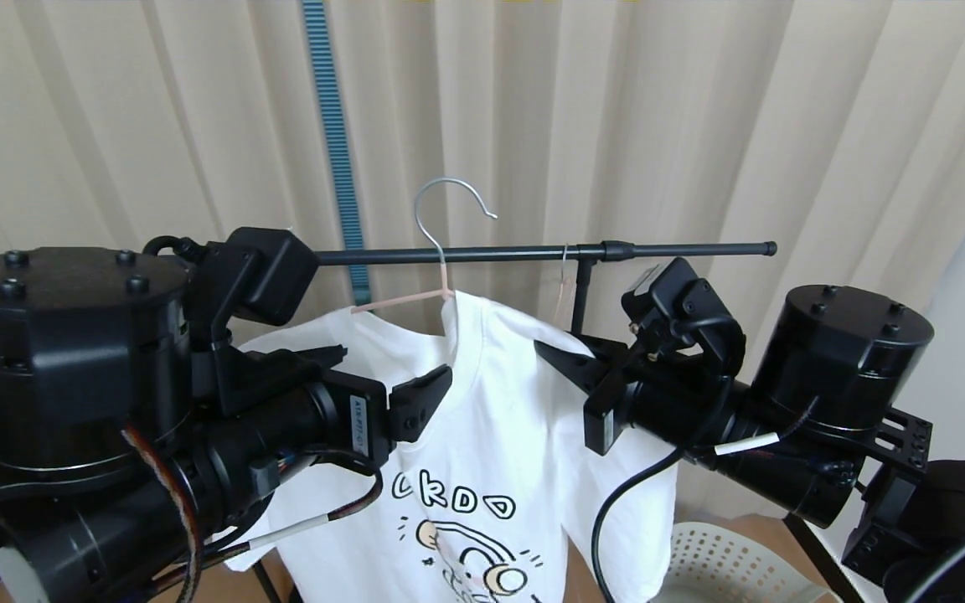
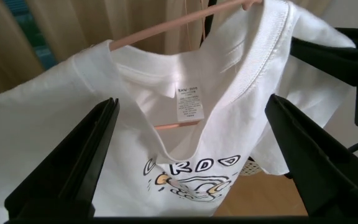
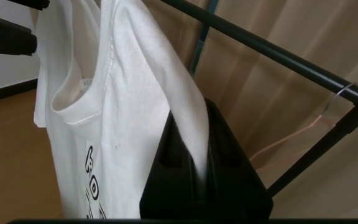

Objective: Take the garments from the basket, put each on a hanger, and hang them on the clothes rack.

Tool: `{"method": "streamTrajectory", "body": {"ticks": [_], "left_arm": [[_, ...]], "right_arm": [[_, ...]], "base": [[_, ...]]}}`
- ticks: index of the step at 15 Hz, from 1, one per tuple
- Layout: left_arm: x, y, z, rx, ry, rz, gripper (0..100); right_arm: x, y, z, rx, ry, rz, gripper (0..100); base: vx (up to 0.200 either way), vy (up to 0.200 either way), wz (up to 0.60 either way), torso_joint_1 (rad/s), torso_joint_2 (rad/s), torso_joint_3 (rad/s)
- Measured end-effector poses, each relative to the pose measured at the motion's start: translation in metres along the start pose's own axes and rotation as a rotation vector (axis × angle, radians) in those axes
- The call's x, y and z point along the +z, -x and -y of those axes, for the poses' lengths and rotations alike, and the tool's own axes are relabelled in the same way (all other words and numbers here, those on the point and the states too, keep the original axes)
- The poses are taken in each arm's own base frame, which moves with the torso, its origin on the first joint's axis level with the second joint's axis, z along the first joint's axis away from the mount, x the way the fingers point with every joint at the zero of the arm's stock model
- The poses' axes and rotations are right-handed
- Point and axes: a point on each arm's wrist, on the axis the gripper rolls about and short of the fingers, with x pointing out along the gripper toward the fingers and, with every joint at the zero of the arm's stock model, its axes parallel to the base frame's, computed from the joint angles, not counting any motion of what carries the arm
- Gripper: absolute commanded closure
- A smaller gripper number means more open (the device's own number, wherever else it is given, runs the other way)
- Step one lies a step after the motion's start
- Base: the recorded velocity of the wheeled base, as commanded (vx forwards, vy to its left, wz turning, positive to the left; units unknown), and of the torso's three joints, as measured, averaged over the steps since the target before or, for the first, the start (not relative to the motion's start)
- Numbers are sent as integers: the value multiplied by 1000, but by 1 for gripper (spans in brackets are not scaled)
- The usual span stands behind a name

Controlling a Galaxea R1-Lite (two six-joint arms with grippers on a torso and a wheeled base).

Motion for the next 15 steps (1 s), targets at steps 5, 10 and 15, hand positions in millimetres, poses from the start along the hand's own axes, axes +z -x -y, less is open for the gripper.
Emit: {"method": "streamTrajectory", "body": {"ticks": [5,10,15], "left_arm": [[10,18,-8,-14,-24,48,0],[21,33,-26,-28,-110,66,0],[21,53,-55,-164,-232,-30,0]], "right_arm": [[-2,1,5,21,-1,-2,100],[-5,3,9,70,-4,-4,100],[-10,12,12,152,-10,-8,100]], "base": [[0,0,0,0,0,0],[0,0,0,0,0,0],[0,0,0,0,0,0]]}}
